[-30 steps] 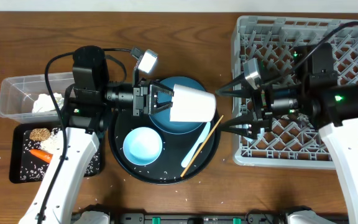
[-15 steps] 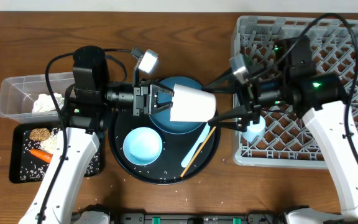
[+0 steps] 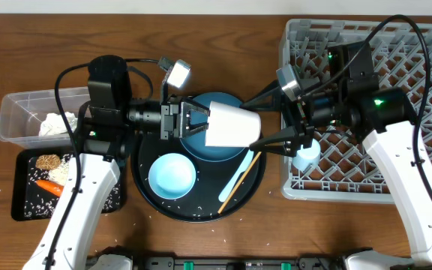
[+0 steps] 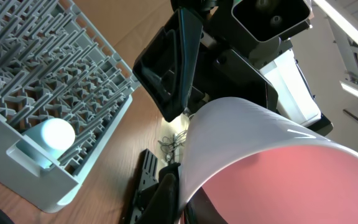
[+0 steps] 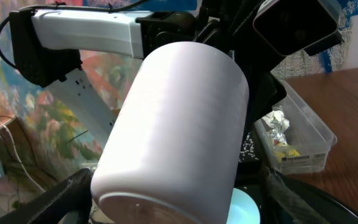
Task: Sort waste into correct bins and load items into the dishwasher rack
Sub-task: 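Hold the pink cup out while the right gripper reaches and grasps it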
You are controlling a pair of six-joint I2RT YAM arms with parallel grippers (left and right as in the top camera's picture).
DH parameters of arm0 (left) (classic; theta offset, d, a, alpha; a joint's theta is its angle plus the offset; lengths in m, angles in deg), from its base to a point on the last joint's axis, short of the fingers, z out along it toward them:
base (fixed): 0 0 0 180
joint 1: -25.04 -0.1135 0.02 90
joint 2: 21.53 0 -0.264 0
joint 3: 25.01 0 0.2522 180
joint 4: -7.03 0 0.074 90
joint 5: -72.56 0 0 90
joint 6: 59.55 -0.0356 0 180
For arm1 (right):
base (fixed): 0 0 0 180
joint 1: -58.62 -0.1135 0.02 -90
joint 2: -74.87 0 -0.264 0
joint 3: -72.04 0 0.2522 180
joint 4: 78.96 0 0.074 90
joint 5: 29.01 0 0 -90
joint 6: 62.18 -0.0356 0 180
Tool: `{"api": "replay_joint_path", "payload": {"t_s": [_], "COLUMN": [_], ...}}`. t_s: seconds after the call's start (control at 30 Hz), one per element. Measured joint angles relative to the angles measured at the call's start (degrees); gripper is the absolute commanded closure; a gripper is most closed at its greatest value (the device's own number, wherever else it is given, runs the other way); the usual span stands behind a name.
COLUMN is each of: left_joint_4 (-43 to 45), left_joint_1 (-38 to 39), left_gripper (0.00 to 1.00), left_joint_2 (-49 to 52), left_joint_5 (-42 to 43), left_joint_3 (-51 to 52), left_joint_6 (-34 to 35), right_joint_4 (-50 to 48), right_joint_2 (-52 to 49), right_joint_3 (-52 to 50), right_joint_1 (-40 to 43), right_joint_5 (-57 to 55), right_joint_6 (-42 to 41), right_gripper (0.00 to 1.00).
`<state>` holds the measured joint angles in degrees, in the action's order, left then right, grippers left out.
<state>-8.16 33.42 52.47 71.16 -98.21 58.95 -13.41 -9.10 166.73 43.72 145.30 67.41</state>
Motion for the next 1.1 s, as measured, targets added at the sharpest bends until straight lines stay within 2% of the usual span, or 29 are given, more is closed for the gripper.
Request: {"api": "replay_joint_path", "payload": {"t_s": [0.5,0.73,0.83,0.97,1.1], "left_joint_4": [0.0,0.0,0.0,0.0,0.0], "left_joint_1": [0.0,-0.5,-0.5,-0.6,-0.7], "left_gripper": [0.94,0.93,0.93,0.93,0.93], "left_joint_2": [0.0,0.0,0.0,0.1,0.1], "left_joint_5": [0.9,1.0,0.5,-0.5,-0.7], "left_joint_3": [0.0,0.0,0.0,0.0,0.0], "left_joint_6": [0.0,0.0,0.0,0.0,0.0], "right_joint_4": [-2.6,-3.0,-4.7,-8.5,-12.5], "right_joint_2": [0.0,0.0,0.0,0.0,0.0], "right_joint_3": [0.0,0.0,0.0,0.0,0.0], "right_joint_1": [-2.3,-2.1,-2.1,-3.3,-4.7], "right_joint_5": [0.0,-1.3,-2.1,-4.5,-6.2], "right_joint_6": [-0.2,-1.6,-4.5,-9.9,-13.7], "right_gripper": [0.36,0.5,0.5,0.45,0.49]}}
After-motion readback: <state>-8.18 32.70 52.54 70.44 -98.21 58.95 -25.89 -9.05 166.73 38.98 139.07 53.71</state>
